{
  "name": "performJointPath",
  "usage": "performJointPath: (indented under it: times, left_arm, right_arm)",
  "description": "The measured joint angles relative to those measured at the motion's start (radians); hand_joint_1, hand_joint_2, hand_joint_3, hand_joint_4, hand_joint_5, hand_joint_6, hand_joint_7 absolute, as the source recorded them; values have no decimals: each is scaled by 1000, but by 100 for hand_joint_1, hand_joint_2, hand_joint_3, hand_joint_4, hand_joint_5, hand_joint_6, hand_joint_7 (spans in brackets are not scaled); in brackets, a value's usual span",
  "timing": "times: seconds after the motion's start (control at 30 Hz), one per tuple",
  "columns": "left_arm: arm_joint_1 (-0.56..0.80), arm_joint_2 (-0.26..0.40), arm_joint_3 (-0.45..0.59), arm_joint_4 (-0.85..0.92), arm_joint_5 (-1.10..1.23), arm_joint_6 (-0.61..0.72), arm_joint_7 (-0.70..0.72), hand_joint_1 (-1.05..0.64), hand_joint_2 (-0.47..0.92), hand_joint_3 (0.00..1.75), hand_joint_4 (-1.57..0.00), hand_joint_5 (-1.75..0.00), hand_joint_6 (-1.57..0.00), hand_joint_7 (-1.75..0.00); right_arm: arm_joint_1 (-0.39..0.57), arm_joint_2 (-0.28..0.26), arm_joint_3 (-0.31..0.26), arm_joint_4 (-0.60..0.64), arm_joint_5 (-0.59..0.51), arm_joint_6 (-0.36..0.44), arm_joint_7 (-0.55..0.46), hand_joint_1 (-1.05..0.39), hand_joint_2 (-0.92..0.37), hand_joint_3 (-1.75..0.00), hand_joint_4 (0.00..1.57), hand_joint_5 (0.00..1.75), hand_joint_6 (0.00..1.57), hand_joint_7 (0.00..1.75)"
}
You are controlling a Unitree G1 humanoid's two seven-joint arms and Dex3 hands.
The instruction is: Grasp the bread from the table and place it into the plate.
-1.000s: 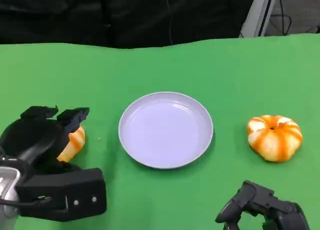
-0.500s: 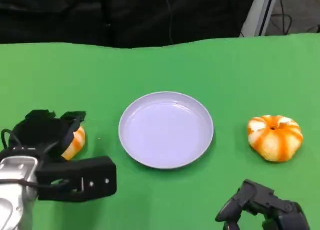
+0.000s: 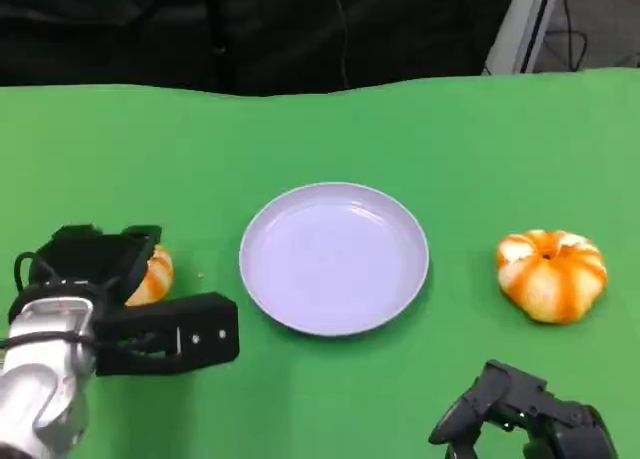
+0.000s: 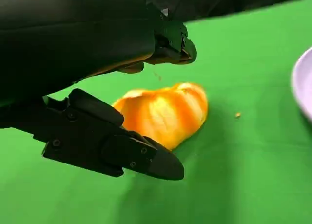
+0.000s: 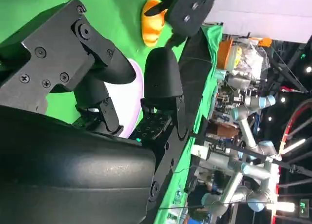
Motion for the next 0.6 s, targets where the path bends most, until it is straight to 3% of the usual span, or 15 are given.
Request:
performJointPath:
  times: [0.23, 0.43, 0.6]
  left_arm:
    - [-116, -53, -37, 248, -51, -29, 81, -63, 90, 0, -18, -25, -24, -2]
    - [-222, -97, -76, 519, -88, -95, 201, -54, 89, 0, -26, -22, -31, -2]
    - [-265, -106, -99, 612, -117, -126, 244, -50, 90, 0, -30, -21, -35, -2]
  right_arm:
    - [3, -1, 0, -1, 0, 0, 1, -3, -35, -139, 79, 164, 83, 134]
    - [5, -1, 4, -4, 0, 0, 1, -2, -35, -139, 79, 164, 83, 133]
    - [8, -1, 4, -6, -1, 0, 1, -2, -35, -139, 79, 163, 84, 133]
